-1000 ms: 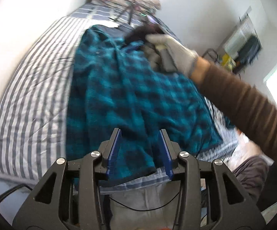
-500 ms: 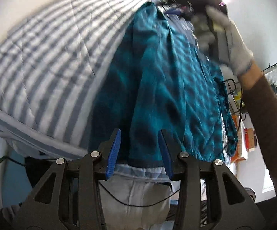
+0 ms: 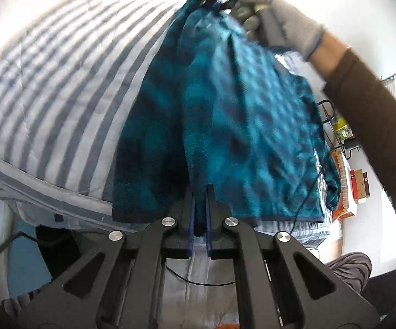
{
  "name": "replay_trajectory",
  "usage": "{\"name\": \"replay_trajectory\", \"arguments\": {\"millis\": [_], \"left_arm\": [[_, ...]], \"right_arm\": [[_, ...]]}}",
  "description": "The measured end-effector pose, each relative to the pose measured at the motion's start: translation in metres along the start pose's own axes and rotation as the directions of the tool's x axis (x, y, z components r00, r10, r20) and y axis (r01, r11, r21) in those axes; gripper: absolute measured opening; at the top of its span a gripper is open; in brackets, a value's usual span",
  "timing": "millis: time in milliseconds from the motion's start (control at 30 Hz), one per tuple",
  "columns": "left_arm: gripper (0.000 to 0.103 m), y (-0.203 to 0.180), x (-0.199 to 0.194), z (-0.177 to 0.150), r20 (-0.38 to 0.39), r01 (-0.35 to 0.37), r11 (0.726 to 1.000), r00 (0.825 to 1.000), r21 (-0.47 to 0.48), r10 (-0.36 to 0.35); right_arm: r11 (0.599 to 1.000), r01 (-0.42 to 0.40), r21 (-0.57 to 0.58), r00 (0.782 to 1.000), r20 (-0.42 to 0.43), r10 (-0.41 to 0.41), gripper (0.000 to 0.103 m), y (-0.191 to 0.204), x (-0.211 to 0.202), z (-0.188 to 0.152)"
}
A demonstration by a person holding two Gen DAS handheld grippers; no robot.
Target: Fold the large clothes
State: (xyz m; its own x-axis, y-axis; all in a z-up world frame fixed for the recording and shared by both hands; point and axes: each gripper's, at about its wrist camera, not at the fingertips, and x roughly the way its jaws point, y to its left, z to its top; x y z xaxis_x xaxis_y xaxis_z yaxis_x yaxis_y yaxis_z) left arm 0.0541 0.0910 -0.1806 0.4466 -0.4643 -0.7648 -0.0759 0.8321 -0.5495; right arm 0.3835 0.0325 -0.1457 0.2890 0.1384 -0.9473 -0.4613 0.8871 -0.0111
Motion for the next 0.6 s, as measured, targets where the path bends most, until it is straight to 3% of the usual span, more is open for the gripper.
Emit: {"name": "replay_trajectory", "arguments": {"millis": [133, 267, 333, 400, 467, 600], "left_arm": [[0.003, -0.005, -0.024, 0.001, 0.075, -0.05, 0.998, 0.996, 0.035, 0.047], [0.007, 0.002, -0.026, 0.003, 0.11, -0.198, 0.98, 0.975, 0.025, 0.194], [0.033, 0.012, -0.025, 0.006, 0.068, -0.165, 0.986, 0.984, -0.027, 0.166], [0.036, 0.015, -0.03, 0.007, 0.091, -0.159, 0.986, 0.983, -0.044, 0.162], [0.036, 0.014, -0.033, 0.011, 0.099, -0.159, 0.987, 0.982, -0.035, 0.162], [0.036, 0.029, -0.034, 0.02, 0.102, -0.101, 0.989, 0.989, -0.104, 0.111]], "right_arm": [[0.994, -0.05, 0.096, 0.998, 0.048, 0.046, 0.003, -0.02, -0.013, 0.012], [0.989, -0.105, 0.108, 0.992, 0.079, 0.097, 0.004, -0.019, -0.01, 0.019], [0.991, -0.112, 0.078, 0.992, 0.069, 0.107, 0.018, -0.01, -0.005, 0.019], [0.99, -0.129, 0.048, 0.987, 0.1, 0.124, 0.027, -0.006, -0.013, 0.012], [0.991, -0.129, 0.019, 0.984, 0.13, 0.125, 0.027, -0.005, -0.027, -0.001], [0.97, -0.223, -0.1, 0.958, 0.16, 0.237, 0.026, 0.002, -0.07, -0.068]]}}
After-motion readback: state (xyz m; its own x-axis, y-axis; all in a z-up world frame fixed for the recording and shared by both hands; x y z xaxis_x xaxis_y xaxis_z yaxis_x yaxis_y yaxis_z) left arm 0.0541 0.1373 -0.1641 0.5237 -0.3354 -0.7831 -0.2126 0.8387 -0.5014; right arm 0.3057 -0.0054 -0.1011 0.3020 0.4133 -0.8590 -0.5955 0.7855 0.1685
